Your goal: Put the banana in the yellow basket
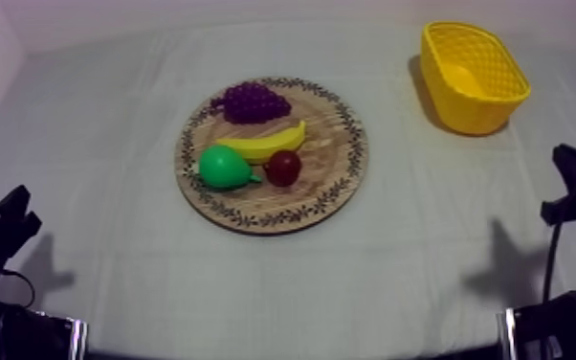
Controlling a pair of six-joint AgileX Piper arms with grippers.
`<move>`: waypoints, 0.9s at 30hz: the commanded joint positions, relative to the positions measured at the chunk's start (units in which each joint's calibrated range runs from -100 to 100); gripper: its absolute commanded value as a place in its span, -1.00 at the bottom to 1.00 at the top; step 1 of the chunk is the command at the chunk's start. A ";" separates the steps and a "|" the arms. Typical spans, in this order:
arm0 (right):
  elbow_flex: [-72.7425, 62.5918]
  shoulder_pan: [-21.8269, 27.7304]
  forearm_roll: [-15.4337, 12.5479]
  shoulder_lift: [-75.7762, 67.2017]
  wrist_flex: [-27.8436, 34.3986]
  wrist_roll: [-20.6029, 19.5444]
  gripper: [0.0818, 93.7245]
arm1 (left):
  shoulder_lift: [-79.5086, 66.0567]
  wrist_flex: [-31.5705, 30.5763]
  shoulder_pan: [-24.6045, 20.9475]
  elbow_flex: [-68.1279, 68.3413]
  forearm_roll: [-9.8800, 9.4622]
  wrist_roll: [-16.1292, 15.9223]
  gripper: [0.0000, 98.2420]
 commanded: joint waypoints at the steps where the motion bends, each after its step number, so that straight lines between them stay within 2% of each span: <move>1: -5.88 -0.24 0.17 4.20 0.58 0.02 -0.99 | 0.00 0.01 0.02 0.01 0.00 0.00 -1.00; 11: -24.01 -4.03 3.26 17.56 6.09 -2.43 -0.99 | 0.00 0.01 0.02 0.01 0.00 0.00 -1.00; 21: -38.39 -6.49 3.23 28.34 12.27 -1.12 -0.99 | 0.00 0.01 0.02 0.01 0.00 0.01 -1.00; 27: -45.75 -9.51 5.14 34.68 15.70 -2.13 -0.99 | 0.00 0.01 0.02 0.01 0.00 0.00 -1.00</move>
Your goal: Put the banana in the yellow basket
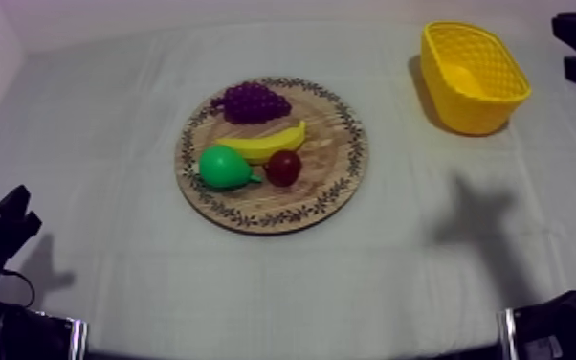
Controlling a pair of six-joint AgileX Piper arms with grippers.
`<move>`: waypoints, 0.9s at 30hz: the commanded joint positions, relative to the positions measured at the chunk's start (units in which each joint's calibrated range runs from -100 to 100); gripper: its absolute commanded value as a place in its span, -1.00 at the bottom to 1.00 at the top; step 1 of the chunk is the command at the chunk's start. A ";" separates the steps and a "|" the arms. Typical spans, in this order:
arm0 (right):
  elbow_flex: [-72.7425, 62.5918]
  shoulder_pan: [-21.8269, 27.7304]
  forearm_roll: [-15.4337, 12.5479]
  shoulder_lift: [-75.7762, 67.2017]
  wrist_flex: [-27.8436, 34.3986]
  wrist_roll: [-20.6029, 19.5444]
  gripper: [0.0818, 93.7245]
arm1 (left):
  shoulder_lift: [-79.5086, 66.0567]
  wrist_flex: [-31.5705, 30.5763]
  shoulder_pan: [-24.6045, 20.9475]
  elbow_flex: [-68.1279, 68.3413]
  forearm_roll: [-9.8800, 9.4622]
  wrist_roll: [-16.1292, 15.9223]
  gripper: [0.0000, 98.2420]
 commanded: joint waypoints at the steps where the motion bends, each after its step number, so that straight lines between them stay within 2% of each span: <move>1: -3.08 -1.84 0.91 2.61 1.37 -0.53 -0.99 | 0.00 0.01 0.02 0.01 0.00 0.00 -1.00; 4: -5.87 -3.93 1.59 5.35 3.31 -1.01 -0.99 | 0.00 0.01 0.02 0.01 0.00 0.00 -1.00; 15: -18.32 -7.84 -0.44 14.58 9.61 -0.54 -0.99 | 0.00 0.01 0.02 0.01 0.00 0.00 -1.00; 27: -28.70 -13.88 -0.07 23.72 19.71 -1.94 -0.99 | 0.00 0.01 0.02 0.01 0.00 0.01 -1.00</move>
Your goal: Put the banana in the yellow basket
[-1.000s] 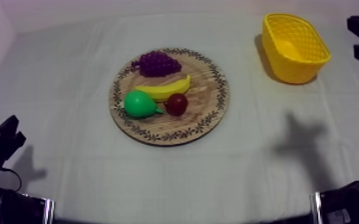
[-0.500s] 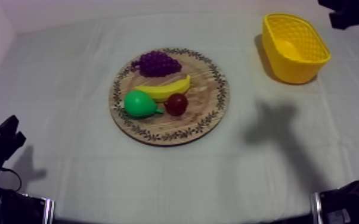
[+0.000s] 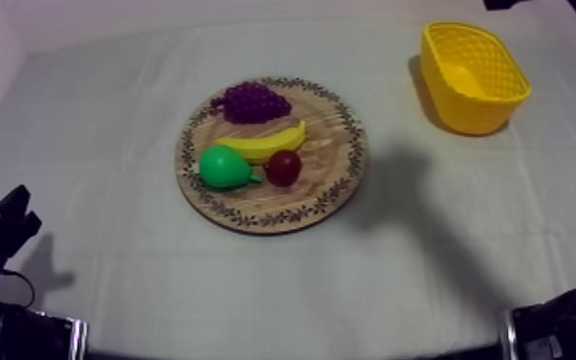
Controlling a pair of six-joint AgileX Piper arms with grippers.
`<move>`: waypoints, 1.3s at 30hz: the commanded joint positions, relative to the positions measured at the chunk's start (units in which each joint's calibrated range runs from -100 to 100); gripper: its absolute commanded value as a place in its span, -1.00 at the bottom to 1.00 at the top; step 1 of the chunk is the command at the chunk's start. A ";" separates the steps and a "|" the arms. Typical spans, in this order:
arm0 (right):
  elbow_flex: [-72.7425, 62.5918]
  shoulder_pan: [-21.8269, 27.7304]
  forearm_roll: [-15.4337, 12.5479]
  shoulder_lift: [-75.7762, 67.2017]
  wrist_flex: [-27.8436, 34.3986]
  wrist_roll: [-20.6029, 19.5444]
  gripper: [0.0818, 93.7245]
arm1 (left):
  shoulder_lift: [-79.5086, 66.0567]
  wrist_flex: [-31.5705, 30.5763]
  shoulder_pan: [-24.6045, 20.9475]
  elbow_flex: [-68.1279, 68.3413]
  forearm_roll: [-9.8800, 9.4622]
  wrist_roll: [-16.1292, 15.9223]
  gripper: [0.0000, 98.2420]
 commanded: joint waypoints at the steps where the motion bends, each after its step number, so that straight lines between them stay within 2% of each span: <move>1: -0.98 -0.77 0.04 0.92 1.12 -0.31 -0.99 | 0.00 -0.03 0.02 0.01 0.00 0.01 -1.00; 19: -1.53 -2.47 -0.16 4.14 2.06 -0.79 -0.99 | 0.00 -0.03 0.02 0.01 0.00 0.02 -1.00; 30: -4.66 -3.30 -1.67 8.29 1.64 4.63 -0.99 | 0.00 -0.03 0.02 0.01 0.00 0.01 -1.00; 39: -13.76 -4.39 -1.96 15.30 5.04 8.37 -0.99 | 0.00 -0.03 0.02 0.01 0.00 0.02 -1.00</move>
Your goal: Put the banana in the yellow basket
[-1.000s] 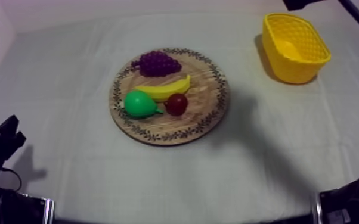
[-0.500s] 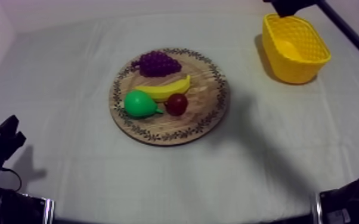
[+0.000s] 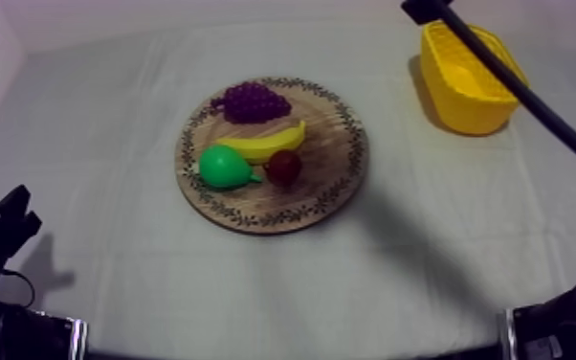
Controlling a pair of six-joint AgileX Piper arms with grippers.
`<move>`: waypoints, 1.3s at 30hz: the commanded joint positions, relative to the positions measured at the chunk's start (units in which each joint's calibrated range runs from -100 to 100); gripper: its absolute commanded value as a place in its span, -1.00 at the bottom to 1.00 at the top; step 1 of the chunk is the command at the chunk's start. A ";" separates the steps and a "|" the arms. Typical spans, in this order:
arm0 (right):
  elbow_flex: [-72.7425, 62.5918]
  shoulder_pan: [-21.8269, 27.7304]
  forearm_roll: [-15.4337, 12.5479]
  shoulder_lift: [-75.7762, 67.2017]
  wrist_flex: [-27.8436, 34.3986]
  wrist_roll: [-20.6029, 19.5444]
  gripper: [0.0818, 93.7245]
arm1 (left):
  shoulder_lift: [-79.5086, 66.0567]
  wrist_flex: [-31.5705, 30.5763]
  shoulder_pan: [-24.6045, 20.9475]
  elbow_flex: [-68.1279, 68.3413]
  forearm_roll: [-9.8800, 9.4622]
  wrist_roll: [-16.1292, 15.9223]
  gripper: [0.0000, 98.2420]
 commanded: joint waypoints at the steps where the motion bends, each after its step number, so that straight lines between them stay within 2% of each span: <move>1: -3.03 -0.07 -0.10 2.13 1.23 1.13 -0.99 | 0.00 0.05 0.02 0.01 0.00 0.01 -1.00; 13: -16.84 -1.44 -0.36 13.21 10.86 4.51 -0.99 | 0.00 0.05 0.02 0.01 0.00 0.02 -1.00; 25: -26.92 -3.31 -0.55 23.19 19.00 4.17 -0.99 | 0.00 0.05 0.02 0.01 0.00 0.00 -1.00; 39: -31.51 -3.84 0.51 28.59 19.78 2.67 -0.98 | 0.00 0.05 0.02 0.01 0.00 0.00 -1.00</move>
